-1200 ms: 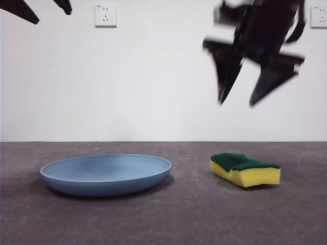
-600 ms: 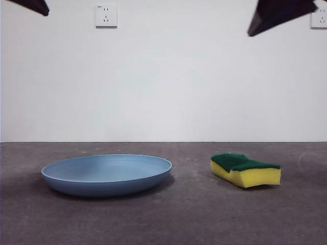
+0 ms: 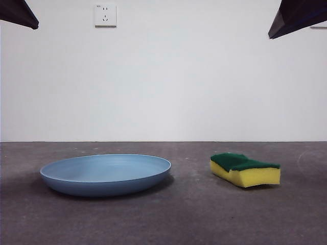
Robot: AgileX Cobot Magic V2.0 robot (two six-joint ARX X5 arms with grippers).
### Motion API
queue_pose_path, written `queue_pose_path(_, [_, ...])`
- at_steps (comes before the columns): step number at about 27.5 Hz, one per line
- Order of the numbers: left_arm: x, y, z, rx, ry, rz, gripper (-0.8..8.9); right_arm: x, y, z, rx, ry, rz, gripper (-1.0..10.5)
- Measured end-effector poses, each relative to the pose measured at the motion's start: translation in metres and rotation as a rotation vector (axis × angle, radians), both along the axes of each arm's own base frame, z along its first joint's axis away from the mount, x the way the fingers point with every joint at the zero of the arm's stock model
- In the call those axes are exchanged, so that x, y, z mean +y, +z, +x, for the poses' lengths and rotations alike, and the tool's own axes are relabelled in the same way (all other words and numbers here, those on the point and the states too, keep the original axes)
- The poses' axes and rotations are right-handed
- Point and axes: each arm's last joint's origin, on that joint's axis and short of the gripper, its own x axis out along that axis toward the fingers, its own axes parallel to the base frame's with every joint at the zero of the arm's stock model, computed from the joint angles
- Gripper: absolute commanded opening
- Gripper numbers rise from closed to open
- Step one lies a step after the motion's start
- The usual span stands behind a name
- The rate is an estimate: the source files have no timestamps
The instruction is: Pick up the plate,pick up the cloth,clean the plate with the cloth
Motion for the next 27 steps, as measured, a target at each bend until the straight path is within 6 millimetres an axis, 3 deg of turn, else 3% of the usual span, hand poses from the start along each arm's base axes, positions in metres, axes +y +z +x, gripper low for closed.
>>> queue_pose_path(13, [0.003,-0.002,-0.006,0.026,0.007,0.017,-0.03,0.000,0.000,0.000,0.000,-0.001,0.002,0.0])
queue_pose_path(20, [0.029,0.013,-0.028,-0.213,0.096,0.034,-0.03,0.000,0.000,0.000,0.001,-0.001,0.002,0.0])
queue_pose_path(22, [0.036,0.005,-0.034,-0.263,0.141,0.029,-0.03,0.000,0.000,0.000,0.002,-0.001,0.001,0.0])
queue_pose_path(27, [0.050,-0.040,-0.038,-0.312,0.253,0.038,-0.03,0.000,0.000,0.000,0.002,-0.001,0.001,0.0])
